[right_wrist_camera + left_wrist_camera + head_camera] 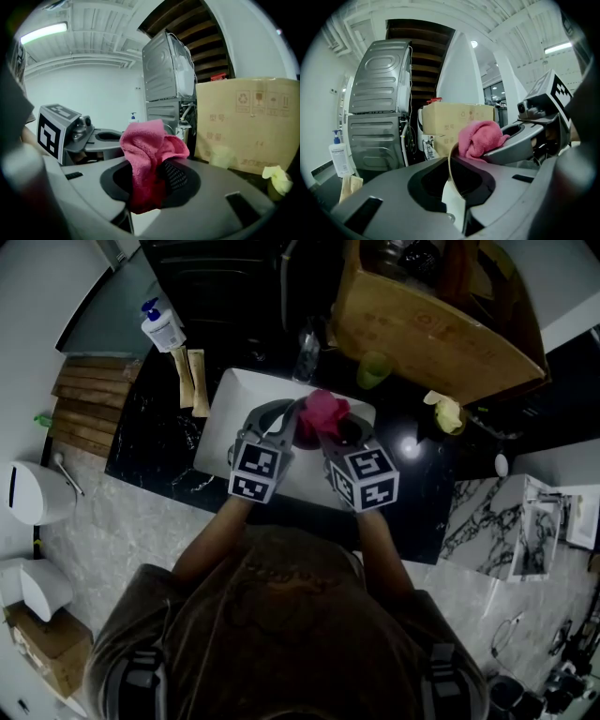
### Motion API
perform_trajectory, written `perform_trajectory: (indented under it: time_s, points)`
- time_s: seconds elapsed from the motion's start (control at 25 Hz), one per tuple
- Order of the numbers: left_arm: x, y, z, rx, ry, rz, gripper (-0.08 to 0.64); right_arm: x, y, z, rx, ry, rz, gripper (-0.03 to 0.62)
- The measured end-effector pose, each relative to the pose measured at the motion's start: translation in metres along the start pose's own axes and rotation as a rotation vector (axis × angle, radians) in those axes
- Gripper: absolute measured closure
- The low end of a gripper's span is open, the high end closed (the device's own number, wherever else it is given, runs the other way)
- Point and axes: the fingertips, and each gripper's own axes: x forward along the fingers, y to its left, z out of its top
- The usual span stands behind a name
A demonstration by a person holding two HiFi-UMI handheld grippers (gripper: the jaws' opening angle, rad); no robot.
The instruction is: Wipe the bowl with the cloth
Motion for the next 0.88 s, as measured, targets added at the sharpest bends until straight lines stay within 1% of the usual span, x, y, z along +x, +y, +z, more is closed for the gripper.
perform_trajectory:
  time_s: [0.24, 0.4, 0.52, 0.72, 0.88]
  points:
    - [-0.001, 0.005, -0.002, -0.004, -0.002, 0.024, 0.526, -0.005, -0.003, -0.022, 0.028, 0.054, -0.001, 0.477]
    - [-0.002, 0.007, -0.005, -0.015, -0.001, 0.033, 0.525, -0.006, 0.004, -0.035, 0.042, 0.082, 0.021, 0.477]
    - [-0.002, 0.011, -0.007, -0.028, 0.001, 0.044, 0.525, -0.006, 0.011, -0.043, 0.036, 0.108, 0.048, 0.477]
    - [-0.001, 0.018, -0.007, -0.040, 0.002, 0.060, 0.525, -0.003, 0.022, -0.050, 0.040, 0.123, 0.075, 0.477]
    - [0.000, 0.017, -0.008, -0.042, 0.002, 0.060, 0.525, 0.003, 0.033, -0.049, 0.020, 0.129, 0.094, 0.477]
